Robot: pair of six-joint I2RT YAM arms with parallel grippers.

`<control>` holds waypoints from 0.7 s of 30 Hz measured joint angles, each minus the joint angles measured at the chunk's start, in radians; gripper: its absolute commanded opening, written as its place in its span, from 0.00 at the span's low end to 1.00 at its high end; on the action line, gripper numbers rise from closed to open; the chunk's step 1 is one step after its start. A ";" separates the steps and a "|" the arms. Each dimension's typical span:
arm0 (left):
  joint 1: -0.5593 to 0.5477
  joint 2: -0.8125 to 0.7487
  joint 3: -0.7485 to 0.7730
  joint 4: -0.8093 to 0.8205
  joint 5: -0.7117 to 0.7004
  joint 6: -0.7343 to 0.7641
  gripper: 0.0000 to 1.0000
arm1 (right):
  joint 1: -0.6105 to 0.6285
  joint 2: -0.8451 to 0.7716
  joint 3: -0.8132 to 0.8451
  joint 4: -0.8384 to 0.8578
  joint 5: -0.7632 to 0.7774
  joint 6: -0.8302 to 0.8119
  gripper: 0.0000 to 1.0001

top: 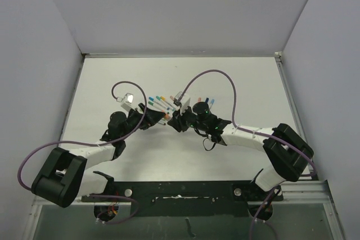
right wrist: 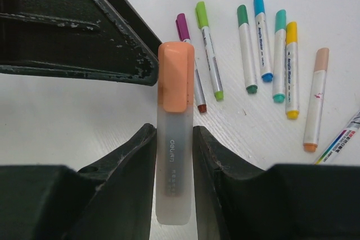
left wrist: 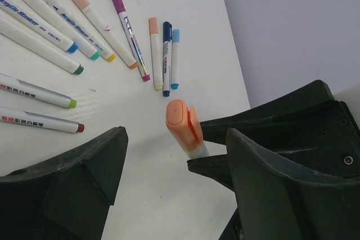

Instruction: Open the pen caps

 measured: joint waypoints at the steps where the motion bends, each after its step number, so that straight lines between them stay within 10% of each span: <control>1: -0.002 0.007 0.001 0.007 -0.002 -0.001 0.67 | 0.002 0.000 0.000 0.001 -0.003 0.000 0.00; 21: -0.024 0.068 0.029 0.095 -0.014 -0.021 0.39 | 0.031 0.001 0.020 0.010 -0.008 -0.001 0.00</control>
